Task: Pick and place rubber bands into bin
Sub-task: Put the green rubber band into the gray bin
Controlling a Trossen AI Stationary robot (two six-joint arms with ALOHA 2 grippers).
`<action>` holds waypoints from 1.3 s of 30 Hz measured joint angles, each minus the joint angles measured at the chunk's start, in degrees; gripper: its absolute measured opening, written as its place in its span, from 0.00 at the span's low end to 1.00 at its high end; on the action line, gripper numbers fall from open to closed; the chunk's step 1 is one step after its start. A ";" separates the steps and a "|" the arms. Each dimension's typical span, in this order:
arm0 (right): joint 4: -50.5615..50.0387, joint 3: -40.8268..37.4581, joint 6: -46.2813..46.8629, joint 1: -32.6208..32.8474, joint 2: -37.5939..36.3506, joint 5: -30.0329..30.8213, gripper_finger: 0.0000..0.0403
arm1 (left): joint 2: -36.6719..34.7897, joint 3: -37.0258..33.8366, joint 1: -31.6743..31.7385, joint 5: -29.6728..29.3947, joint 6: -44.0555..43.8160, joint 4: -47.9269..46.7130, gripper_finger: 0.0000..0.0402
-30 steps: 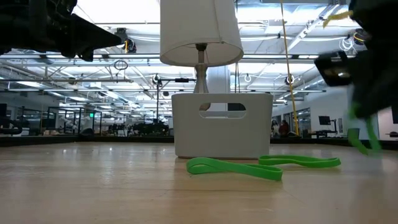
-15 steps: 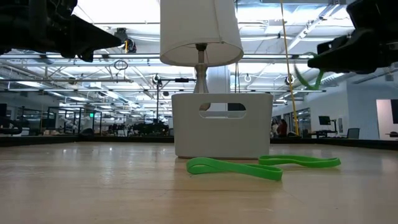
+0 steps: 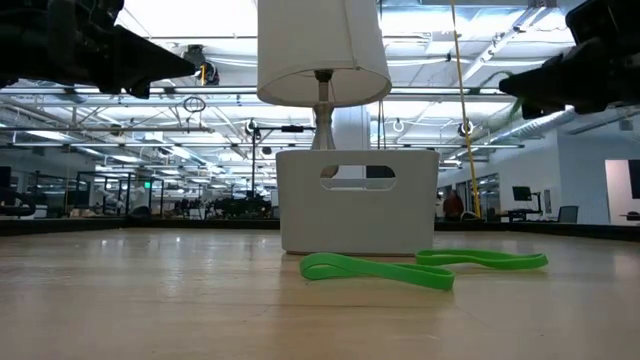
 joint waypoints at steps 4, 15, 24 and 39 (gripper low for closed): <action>1.10 2.88 -0.10 -0.05 0.66 -0.32 0.00 | -0.01 0.00 0.23 -0.25 0.04 0.00 0.01; -4.45 22.44 -5.87 -2.62 20.43 -3.40 0.00 | -0.01 0.00 1.64 -0.22 -0.51 0.35 0.01; -12.21 36.47 -4.07 -8.67 39.76 -6.56 0.00 | -0.02 0.00 1.64 -0.08 -2.01 0.42 0.01; -13.57 40.07 -0.68 -13.57 48.74 -12.51 0.08 | -0.01 0.00 1.64 0.01 -1.83 0.39 0.01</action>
